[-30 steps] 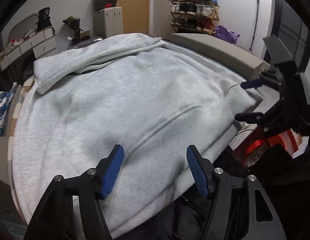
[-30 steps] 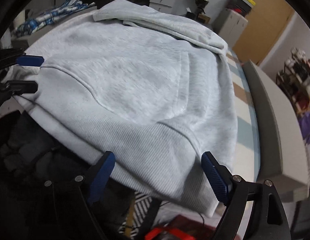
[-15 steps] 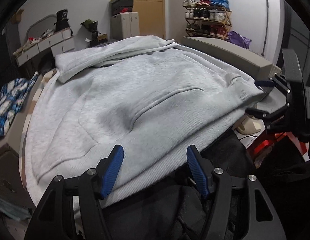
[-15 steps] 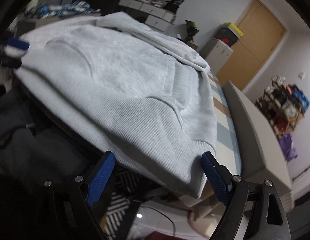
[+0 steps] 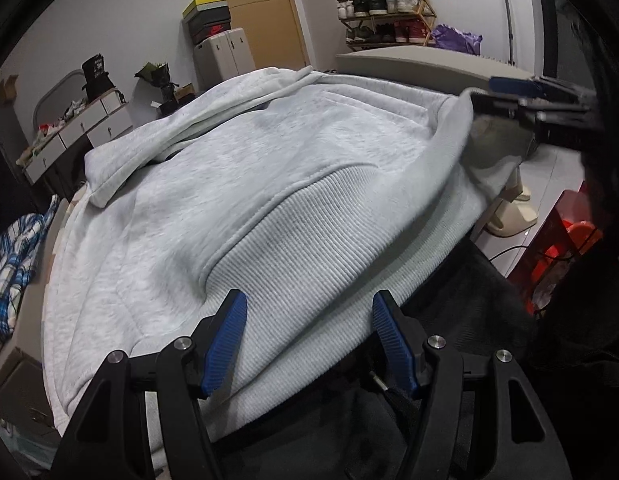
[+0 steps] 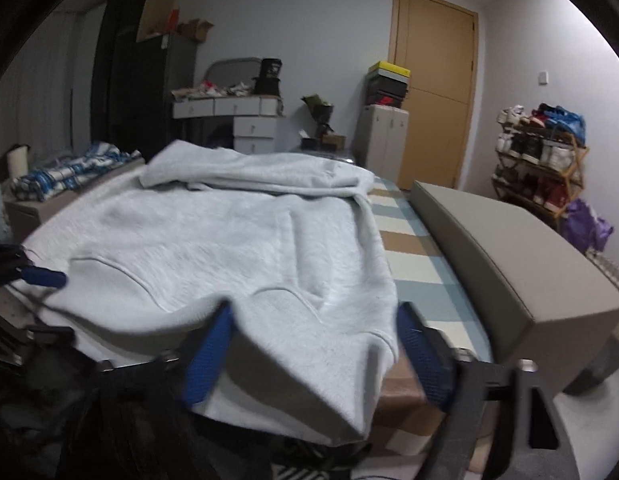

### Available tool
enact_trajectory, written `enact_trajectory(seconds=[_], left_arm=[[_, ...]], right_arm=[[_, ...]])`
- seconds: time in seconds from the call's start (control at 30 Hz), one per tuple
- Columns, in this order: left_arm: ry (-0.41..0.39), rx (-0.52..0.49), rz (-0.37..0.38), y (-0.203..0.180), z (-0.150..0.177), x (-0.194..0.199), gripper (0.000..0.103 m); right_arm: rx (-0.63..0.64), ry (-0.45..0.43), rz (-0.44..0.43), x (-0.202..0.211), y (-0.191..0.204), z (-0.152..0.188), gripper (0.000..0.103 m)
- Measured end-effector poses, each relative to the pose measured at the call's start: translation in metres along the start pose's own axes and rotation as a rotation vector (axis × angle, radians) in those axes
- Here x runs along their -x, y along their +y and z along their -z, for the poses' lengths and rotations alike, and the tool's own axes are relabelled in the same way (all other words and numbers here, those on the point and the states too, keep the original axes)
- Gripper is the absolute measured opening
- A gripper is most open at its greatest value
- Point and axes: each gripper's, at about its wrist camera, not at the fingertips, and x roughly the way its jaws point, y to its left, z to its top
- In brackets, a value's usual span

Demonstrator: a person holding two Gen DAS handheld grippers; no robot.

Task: Fold large clothes
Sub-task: 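Move both open grippers to the ribbed hem of the grey sweatshirt, then grasp the ribbed hem with the right gripper while the left gripper grasps it too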

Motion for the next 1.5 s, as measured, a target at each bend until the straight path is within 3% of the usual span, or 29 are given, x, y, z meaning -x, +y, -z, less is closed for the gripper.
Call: enact_trajectory(seconds=[0.03, 0.07, 0.17, 0.6, 0.77, 0.93, 1.0, 1.03, 1.1, 1.17, 1.2, 1.23, 1.3, 1.37, 1.5], left_arm=[[0.005, -0.023, -0.015, -0.004, -0.001, -0.003, 0.061], [0.003, -0.037, -0.023, -0.008, -0.002, -0.003, 0.061], [-0.003, -0.044, -0.039, -0.011, -0.005, -0.003, 0.061], [-0.074, 0.004, -0.111, -0.011, -0.02, -0.001, 0.061], [-0.142, -0.016, -0.227, -0.013, -0.024, 0.005, 0.06], [-0.186, 0.009, -0.29, -0.001, -0.025, 0.011, 0.059], [-0.2, 0.017, -0.288, 0.003, -0.027, 0.014, 0.038], [-0.208, 0.023, -0.283, 0.004, -0.028, 0.015, 0.033], [-0.225, 0.018, -0.256, 0.004, -0.031, 0.017, 0.005], [-0.227, -0.007, -0.24, 0.0, -0.035, 0.015, 0.004], [-0.23, -0.015, -0.238, -0.001, -0.036, 0.014, 0.003], [-0.228, -0.014, -0.227, 0.0, -0.038, 0.014, 0.003], [-0.223, 0.029, -0.19, 0.006, -0.041, 0.015, 0.003], [-0.22, 0.091, -0.15, 0.016, -0.044, 0.017, 0.003], [-0.226, 0.154, -0.104, 0.027, -0.046, 0.022, 0.003]], right_arm=[[-0.012, 0.009, -0.024, -0.001, 0.0, -0.001, 0.025], [-0.021, 0.014, -0.04, -0.003, 0.001, -0.001, 0.018], [-0.013, 0.007, -0.024, -0.004, 0.009, -0.001, 0.011], [-0.051, -0.028, -0.036, 0.009, 0.004, -0.008, 0.01], [-0.036, 0.0, -0.037, 0.008, 0.003, -0.004, 0.01], [-0.034, 0.009, -0.042, 0.008, 0.002, -0.002, 0.01], [-0.028, 0.013, -0.047, 0.007, 0.004, -0.002, 0.011], [-0.022, 0.019, -0.051, 0.007, 0.005, -0.001, 0.011], [-0.006, 0.041, -0.075, 0.005, 0.008, 0.0, 0.015], [0.006, 0.067, -0.115, 0.004, 0.01, 0.002, 0.024], [0.012, 0.08, -0.133, 0.003, 0.011, 0.003, 0.044], [0.02, 0.089, -0.15, 0.004, 0.011, 0.005, 0.072], [0.061, 0.09, -0.159, 0.007, 0.015, 0.009, 0.089], [0.114, 0.094, -0.128, 0.007, 0.02, 0.011, 0.088], [0.217, 0.133, 0.073, -0.013, 0.031, 0.011, 0.088]])
